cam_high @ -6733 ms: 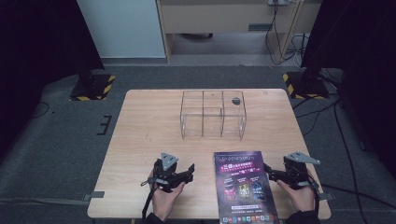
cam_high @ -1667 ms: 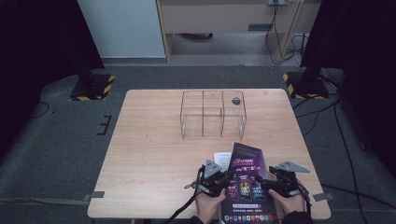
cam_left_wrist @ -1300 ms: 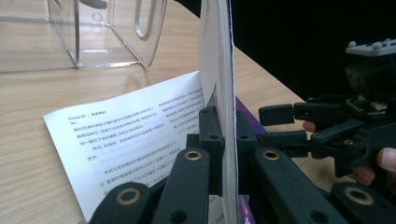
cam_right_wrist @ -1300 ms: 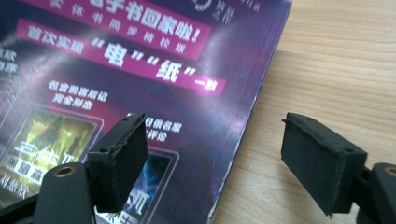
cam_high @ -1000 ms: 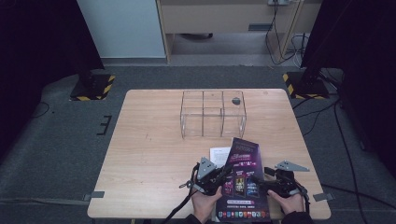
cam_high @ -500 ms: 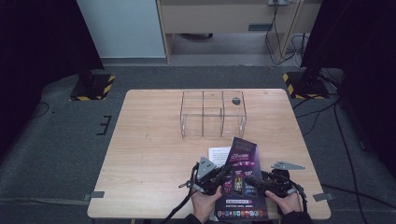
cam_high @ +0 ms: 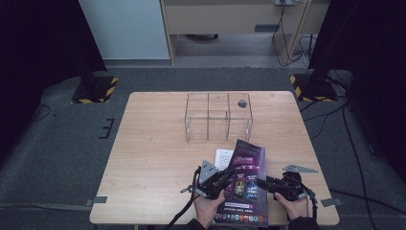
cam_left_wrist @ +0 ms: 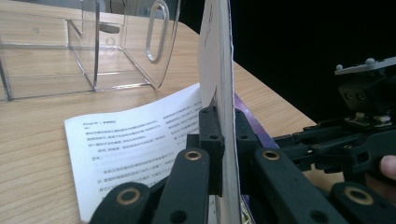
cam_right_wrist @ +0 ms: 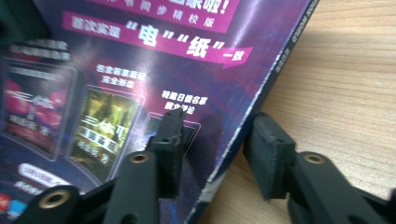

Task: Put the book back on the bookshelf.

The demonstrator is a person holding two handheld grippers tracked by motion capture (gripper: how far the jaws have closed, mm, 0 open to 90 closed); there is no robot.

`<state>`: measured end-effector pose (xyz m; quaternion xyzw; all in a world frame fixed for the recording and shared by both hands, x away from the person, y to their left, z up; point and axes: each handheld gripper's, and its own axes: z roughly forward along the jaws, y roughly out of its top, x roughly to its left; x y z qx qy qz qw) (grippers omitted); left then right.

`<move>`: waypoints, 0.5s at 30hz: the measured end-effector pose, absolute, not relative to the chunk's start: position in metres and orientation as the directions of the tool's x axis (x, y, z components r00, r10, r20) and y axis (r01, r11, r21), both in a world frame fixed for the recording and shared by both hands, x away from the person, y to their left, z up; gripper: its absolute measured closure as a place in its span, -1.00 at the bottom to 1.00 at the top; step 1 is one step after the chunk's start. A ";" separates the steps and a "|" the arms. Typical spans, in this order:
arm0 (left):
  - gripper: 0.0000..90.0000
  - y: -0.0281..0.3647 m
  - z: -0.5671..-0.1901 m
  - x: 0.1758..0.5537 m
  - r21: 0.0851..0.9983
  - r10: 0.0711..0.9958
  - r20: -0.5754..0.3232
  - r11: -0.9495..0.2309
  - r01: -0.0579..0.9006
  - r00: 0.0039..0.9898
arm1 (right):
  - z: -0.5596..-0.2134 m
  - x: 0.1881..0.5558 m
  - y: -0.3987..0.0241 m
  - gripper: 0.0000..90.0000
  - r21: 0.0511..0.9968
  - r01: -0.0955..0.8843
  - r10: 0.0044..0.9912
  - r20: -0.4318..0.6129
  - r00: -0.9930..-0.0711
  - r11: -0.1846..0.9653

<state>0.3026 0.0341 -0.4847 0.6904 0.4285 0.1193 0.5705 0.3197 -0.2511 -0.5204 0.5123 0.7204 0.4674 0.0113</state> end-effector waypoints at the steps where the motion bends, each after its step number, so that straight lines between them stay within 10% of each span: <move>1: 0.92 0.034 -0.485 0.303 0.890 0.729 -0.324 0.018 0.456 0.603 | -0.520 0.320 -0.252 0.40 0.681 0.732 0.742 0.475 -0.472 0.030; 15: 0.91 0.039 -0.490 0.306 0.881 0.746 -0.310 -0.009 0.474 0.590 | -0.515 0.318 -0.255 0.70 0.640 0.768 0.717 0.548 -0.431 -0.028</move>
